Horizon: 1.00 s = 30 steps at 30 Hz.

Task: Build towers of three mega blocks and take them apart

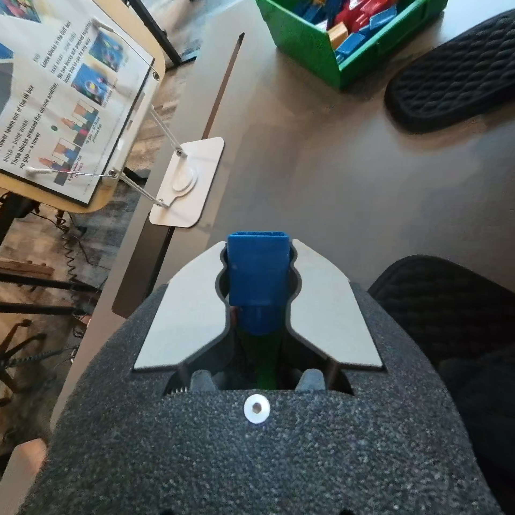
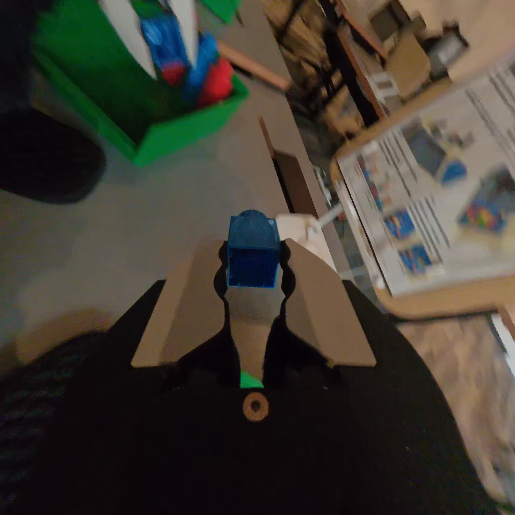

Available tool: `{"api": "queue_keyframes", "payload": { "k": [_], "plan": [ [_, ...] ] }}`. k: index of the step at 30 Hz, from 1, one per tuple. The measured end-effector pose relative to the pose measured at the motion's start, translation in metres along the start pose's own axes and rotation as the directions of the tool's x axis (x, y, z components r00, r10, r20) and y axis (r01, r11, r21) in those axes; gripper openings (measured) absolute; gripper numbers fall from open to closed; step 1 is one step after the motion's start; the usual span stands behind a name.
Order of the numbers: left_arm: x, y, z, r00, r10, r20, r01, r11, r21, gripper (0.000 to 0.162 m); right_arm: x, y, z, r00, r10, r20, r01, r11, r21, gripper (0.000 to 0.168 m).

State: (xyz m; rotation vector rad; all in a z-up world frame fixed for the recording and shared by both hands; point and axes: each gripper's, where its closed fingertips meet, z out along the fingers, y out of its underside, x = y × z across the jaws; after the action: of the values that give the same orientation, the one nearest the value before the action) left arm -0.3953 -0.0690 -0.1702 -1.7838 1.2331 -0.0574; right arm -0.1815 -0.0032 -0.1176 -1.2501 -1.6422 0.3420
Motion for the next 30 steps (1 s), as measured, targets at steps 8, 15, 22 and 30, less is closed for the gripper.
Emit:
{"api": "queue_keyframes", "payload": {
  "k": [8,15,22,30],
  "plan": [
    [0.001,-0.002,-0.002,1.000,0.004,0.000,-0.004,1.000,0.014,0.039,0.067,0.223,-0.077,0.893,0.340,-0.294,-0.449,0.709,-0.544,0.036],
    [0.003,-0.006,-0.004,1.000,0.020,-0.002,-0.020,0.999,0.038,0.039,0.087,0.325,-0.050,0.829,0.417,-0.374,-0.555,0.527,-0.643,0.036],
    [0.003,-0.006,-0.002,1.000,0.020,-0.009,-0.020,0.999,0.033,0.039,0.098,0.365,-0.029,0.780,0.454,-0.431,-0.618,0.453,-0.642,0.036],
    [0.003,-0.005,0.004,0.999,0.022,-0.025,-0.021,0.999,0.024,0.039,0.098,0.358,-0.042,0.755,0.459,-0.469,-0.651,0.435,-0.622,0.051]
  ]
}}
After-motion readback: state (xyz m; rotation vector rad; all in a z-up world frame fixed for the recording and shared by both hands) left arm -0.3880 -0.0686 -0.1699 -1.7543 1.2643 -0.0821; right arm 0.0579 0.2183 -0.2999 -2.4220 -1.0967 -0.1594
